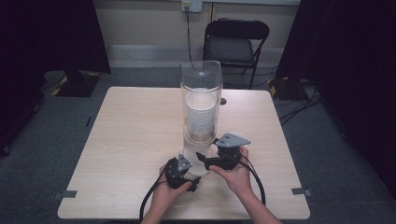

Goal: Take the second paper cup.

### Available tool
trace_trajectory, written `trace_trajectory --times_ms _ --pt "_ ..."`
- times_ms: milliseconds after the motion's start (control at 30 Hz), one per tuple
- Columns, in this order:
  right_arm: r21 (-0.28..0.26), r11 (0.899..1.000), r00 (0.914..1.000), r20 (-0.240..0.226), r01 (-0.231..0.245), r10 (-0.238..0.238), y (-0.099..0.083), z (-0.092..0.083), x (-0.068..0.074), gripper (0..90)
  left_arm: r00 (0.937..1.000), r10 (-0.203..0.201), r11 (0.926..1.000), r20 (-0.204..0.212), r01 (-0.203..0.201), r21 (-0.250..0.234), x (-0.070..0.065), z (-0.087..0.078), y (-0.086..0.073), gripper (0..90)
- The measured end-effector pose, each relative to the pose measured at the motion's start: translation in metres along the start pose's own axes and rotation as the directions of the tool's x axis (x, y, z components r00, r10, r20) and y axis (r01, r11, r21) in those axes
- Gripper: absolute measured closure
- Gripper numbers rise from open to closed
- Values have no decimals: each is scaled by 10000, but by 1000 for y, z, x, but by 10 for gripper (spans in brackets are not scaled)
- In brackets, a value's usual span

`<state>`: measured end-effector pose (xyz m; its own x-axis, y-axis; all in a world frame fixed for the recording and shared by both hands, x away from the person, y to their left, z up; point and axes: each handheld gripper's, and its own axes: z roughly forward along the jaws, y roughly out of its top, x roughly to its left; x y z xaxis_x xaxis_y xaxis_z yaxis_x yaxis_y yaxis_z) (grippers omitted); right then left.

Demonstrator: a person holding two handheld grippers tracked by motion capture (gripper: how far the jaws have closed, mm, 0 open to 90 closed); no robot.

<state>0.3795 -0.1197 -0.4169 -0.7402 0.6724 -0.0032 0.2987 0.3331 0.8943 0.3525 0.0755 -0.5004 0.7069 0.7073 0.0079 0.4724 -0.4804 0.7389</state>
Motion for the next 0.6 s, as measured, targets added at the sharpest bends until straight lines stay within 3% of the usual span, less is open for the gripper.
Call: trace_trajectory --times_ms 100,167,267,300,367,400,600 --pt "-81 10000 9998 178 17 -15 2 6 0 206 10000 -7 10000 -1 7 -6 0 0 0 142" --pt "-521 9984 9993 293 -211 226 4 12 -2 218 10000 2 10000 -2 -2 -6 0 0 0 142" --pt "-635 9975 9992 240 -315 331 4 14 -3 240 10000 0 10000 -5 0 -9 0 0 0 142" --pt "-678 9974 9992 301 -237 258 4 15 -2 248 10000 -3 10000 0 3 -8 0 0 0 142" --pt "-707 9974 9998 124 -132 141 3 18 -2 359 10000 -5 10000 -5 5 -12 0 0 0 142" --pt "-728 9973 9998 170 97 -84 3 18 -1 364 10000 -3 10000 0 3 -8 0 0 0 142" --pt "-733 9964 9991 82 418 -413 0 19 -1 379 10000 12 10000 -6 -12 0 0 0 0 141"
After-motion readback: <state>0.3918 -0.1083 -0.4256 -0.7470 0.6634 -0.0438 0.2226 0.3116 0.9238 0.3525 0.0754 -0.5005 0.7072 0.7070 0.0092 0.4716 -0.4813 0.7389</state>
